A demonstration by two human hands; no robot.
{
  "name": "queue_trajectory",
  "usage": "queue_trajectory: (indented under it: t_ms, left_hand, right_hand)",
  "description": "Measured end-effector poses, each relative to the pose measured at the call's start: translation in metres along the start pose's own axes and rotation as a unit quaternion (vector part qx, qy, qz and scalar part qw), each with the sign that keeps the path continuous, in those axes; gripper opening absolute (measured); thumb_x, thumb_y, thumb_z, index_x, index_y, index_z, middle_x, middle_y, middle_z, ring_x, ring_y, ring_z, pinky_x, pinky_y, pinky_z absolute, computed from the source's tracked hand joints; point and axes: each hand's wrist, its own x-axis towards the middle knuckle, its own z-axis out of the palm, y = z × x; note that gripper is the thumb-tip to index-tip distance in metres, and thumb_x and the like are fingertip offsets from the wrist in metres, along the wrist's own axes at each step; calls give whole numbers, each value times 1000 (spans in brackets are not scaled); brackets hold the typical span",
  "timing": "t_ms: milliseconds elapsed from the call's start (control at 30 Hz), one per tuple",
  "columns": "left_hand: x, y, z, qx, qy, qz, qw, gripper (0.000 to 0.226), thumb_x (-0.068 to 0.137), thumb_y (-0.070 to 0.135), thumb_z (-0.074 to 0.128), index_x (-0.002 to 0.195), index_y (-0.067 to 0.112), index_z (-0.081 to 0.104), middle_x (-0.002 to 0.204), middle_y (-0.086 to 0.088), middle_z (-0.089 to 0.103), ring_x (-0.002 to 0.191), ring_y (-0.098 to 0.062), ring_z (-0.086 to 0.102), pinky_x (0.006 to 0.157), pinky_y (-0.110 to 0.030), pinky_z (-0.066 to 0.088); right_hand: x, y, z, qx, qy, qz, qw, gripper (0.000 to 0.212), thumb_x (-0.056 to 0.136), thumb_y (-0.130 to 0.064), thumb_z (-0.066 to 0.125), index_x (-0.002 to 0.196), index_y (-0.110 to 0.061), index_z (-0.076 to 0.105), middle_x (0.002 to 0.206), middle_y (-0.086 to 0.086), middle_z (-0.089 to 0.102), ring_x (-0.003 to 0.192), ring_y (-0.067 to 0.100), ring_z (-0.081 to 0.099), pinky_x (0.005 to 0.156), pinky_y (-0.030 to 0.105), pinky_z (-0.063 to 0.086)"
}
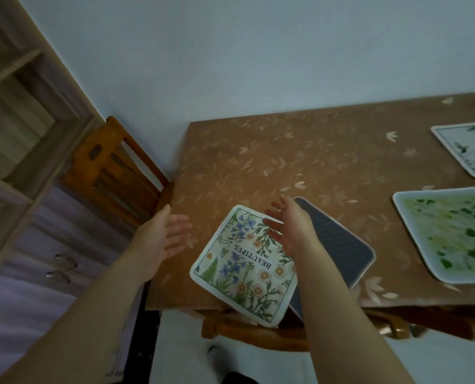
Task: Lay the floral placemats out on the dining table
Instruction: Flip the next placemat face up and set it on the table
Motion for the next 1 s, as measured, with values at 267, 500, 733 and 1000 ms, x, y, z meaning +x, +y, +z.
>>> queue_trajectory:
  t_ms: [267,500,733,1000]
  left_hand:
    - [115,53,-54,100,-45,-13,994,51,105,55,35,116,21,71,117,-4,75,108,-22,68,81,-38,52]
    - [173,82,11,184,-146,-36,971,52,105,53,40,109,15,75,104,-6,80,102,-25,71,84,-42,53]
    - [188,80,126,289,-331,-21,898,51,106,49,38,109,12,73,106,-8,79,105,-28,69,92,-46,52]
    - [221,53,195,414,-473,17,778,46,107,48,39,107,12,69,111,-10,73,105,-28,67,100,-49,50]
  right_hand:
    - [70,-18,107,58,51,8,997,37,106,-44,48,115,-15,70,113,6,76,103,26,71,94,45,54]
    - [83,-14,85,147,150,10,978,38,105,-44,50,117,-14,71,108,5,77,94,25,71,81,40,53]
    - [52,29,3,265,312,-5,913,36,105,-45,51,114,-16,71,108,5,78,100,25,73,80,41,56]
    - [32,92,-2,365,449,-2,815,35,104,-43,53,114,-13,70,116,9,73,105,28,67,86,45,51]
